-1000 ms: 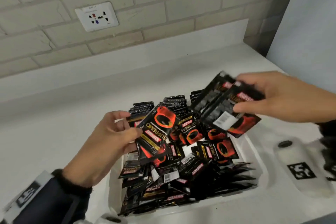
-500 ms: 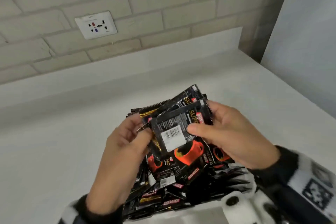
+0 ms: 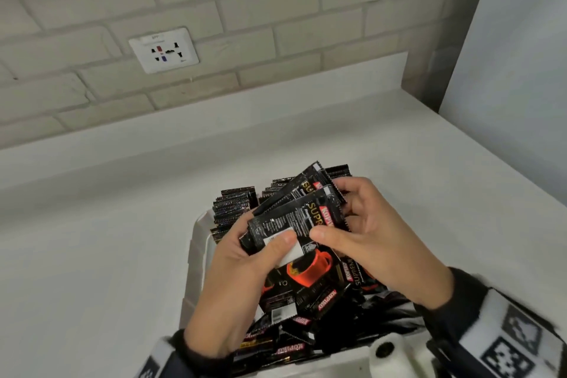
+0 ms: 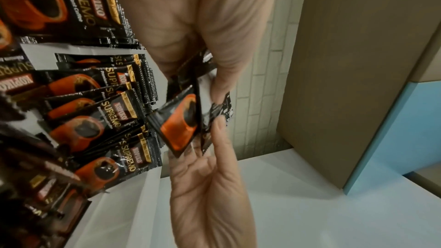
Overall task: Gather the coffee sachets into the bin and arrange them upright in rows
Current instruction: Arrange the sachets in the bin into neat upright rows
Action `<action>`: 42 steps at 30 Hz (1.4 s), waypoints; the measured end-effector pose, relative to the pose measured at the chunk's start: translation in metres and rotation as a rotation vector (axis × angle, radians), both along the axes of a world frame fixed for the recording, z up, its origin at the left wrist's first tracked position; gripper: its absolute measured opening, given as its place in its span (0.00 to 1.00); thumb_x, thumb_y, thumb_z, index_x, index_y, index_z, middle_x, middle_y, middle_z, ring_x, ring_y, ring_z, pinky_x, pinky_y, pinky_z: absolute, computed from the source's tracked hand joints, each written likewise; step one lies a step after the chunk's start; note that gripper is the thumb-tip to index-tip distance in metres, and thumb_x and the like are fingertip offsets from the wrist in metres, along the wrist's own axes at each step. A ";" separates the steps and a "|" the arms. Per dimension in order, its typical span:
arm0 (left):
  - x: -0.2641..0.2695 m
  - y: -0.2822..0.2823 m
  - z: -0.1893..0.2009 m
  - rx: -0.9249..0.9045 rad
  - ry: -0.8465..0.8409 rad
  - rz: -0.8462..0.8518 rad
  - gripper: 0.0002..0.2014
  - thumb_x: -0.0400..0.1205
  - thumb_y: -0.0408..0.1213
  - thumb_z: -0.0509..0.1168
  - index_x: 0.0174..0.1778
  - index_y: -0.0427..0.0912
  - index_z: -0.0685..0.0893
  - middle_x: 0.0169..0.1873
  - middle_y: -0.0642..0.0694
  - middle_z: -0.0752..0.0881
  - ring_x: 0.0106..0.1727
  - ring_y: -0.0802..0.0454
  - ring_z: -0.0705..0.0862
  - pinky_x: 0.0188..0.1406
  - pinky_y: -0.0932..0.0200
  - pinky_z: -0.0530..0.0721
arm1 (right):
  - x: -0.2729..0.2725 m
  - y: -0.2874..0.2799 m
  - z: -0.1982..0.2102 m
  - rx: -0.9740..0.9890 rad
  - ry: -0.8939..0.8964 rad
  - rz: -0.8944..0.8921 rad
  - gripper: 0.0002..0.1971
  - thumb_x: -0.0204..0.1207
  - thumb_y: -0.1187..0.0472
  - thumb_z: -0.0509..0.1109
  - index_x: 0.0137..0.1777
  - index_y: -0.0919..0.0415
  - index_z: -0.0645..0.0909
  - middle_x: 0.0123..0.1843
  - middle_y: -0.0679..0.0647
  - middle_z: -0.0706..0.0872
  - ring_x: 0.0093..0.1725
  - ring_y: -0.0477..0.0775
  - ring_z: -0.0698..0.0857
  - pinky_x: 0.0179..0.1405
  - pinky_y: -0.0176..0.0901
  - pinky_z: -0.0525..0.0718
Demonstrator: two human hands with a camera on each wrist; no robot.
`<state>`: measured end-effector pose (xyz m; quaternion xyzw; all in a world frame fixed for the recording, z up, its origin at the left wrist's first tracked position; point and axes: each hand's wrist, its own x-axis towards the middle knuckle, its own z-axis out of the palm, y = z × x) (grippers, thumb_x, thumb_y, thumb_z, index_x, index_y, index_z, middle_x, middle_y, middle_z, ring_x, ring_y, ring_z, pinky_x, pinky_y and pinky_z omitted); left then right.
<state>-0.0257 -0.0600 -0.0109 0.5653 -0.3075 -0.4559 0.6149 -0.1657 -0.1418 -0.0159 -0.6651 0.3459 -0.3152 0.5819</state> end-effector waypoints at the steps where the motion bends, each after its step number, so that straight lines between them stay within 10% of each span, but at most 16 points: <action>1: 0.001 -0.001 0.001 -0.001 0.032 0.033 0.18 0.63 0.32 0.71 0.50 0.43 0.86 0.43 0.43 0.92 0.44 0.48 0.90 0.49 0.49 0.88 | -0.002 -0.002 0.000 -0.023 0.035 -0.007 0.23 0.67 0.56 0.75 0.57 0.38 0.68 0.49 0.47 0.81 0.41 0.42 0.86 0.40 0.38 0.86; 9: 0.030 0.002 0.002 -0.070 0.257 0.233 0.14 0.66 0.32 0.68 0.48 0.41 0.84 0.43 0.45 0.91 0.38 0.54 0.90 0.29 0.66 0.85 | -0.032 -0.027 0.011 -0.423 0.686 0.350 0.08 0.79 0.56 0.65 0.54 0.44 0.82 0.47 0.36 0.84 0.45 0.32 0.82 0.45 0.21 0.76; 17: 0.033 0.011 -0.001 -0.100 0.256 0.199 0.09 0.64 0.31 0.67 0.40 0.42 0.82 0.31 0.49 0.90 0.30 0.59 0.88 0.24 0.69 0.83 | -0.015 -0.027 -0.016 -0.692 1.279 0.767 0.11 0.78 0.66 0.62 0.58 0.65 0.79 0.55 0.59 0.82 0.50 0.55 0.81 0.43 0.40 0.76; 26: 0.047 0.017 -0.008 -0.090 0.258 0.169 0.31 0.33 0.47 0.87 0.35 0.49 0.92 0.43 0.44 0.92 0.40 0.53 0.91 0.31 0.63 0.87 | 0.005 -0.032 -0.022 -0.688 1.341 0.884 0.15 0.79 0.67 0.60 0.65 0.63 0.77 0.59 0.60 0.82 0.56 0.59 0.81 0.51 0.46 0.79; 34: 0.048 0.012 -0.012 -0.078 0.257 0.098 0.30 0.35 0.48 0.87 0.35 0.49 0.91 0.41 0.43 0.92 0.37 0.51 0.91 0.28 0.61 0.87 | 0.004 -0.042 -0.013 -0.461 1.139 0.786 0.20 0.82 0.65 0.60 0.74 0.55 0.70 0.70 0.52 0.76 0.49 0.40 0.75 0.47 0.27 0.67; 42: 0.047 0.011 -0.011 -0.086 0.252 0.051 0.23 0.45 0.40 0.85 0.36 0.49 0.91 0.42 0.42 0.92 0.38 0.51 0.91 0.28 0.61 0.87 | 0.015 -0.039 -0.024 -0.451 1.211 0.834 0.27 0.79 0.67 0.65 0.77 0.54 0.65 0.77 0.54 0.67 0.70 0.53 0.71 0.65 0.38 0.70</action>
